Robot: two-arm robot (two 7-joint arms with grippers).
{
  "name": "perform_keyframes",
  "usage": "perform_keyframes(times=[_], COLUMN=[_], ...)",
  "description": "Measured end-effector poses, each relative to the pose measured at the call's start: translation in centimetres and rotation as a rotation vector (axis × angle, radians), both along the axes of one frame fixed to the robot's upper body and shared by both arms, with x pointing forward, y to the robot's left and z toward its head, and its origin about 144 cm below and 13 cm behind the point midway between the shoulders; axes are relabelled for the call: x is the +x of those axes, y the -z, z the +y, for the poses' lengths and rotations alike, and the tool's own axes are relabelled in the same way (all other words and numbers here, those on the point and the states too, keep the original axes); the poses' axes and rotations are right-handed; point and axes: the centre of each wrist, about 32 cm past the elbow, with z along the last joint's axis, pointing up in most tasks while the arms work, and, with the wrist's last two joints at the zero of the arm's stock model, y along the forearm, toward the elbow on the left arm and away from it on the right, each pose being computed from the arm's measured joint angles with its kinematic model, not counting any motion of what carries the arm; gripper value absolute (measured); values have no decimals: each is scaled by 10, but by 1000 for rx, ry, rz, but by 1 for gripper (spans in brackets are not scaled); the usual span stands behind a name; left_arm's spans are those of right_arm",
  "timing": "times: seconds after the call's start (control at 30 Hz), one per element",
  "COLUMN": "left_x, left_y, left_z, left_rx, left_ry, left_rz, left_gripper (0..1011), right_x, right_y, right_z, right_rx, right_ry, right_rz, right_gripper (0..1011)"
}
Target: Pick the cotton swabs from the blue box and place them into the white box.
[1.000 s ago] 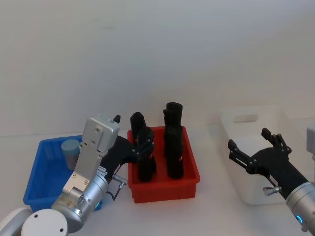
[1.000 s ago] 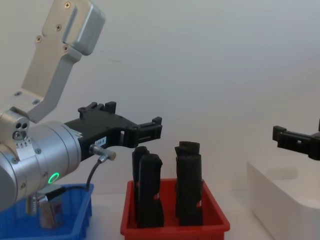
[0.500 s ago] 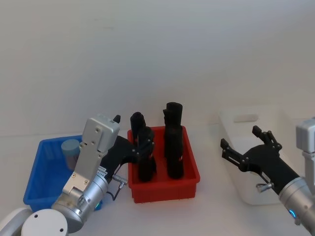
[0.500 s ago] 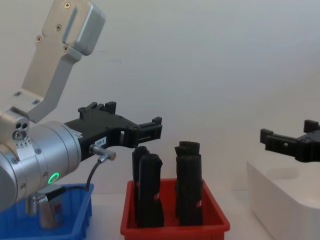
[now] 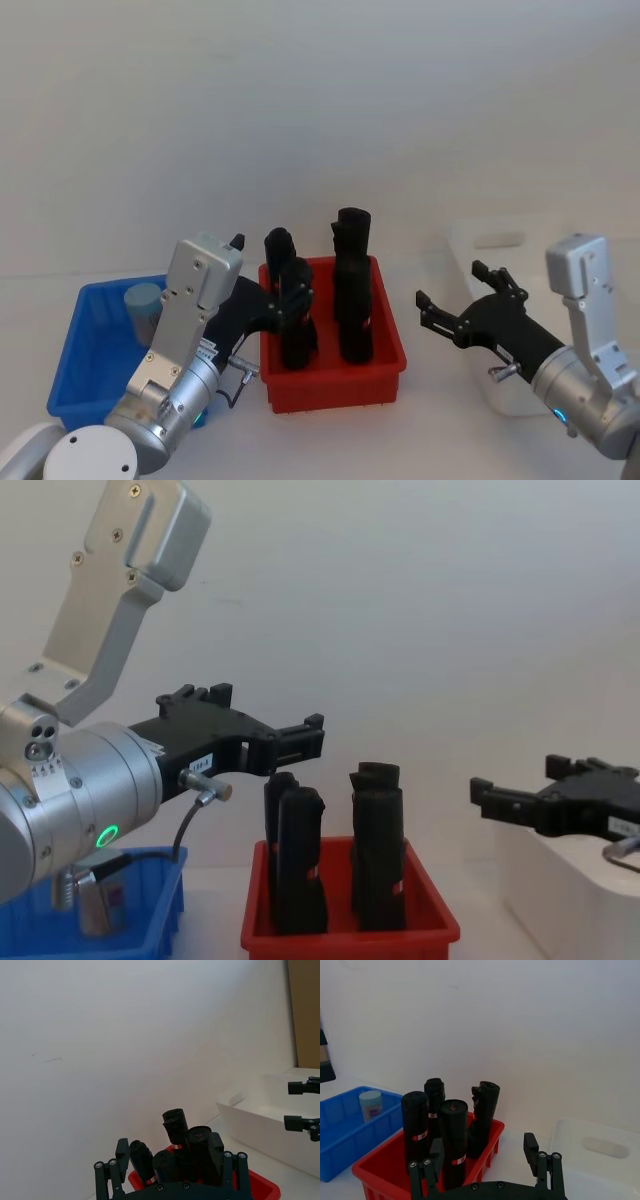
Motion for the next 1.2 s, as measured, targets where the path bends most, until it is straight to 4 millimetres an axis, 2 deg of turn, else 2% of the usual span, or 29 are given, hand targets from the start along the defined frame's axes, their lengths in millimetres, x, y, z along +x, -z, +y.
perform_keyframes(times=[0.47,1.2], left_x=[0,0], left_y=[0,0], left_z=[0,0], left_rx=[0,0], left_ry=[0,0], left_rz=[0,0], left_gripper=[1004,1004], right_x=[44,101], right_y=[16,29], right_z=[8,28], right_rx=[-28,-75], right_ry=[-104,-190], right_rz=[35,70], right_gripper=[1002,1001])
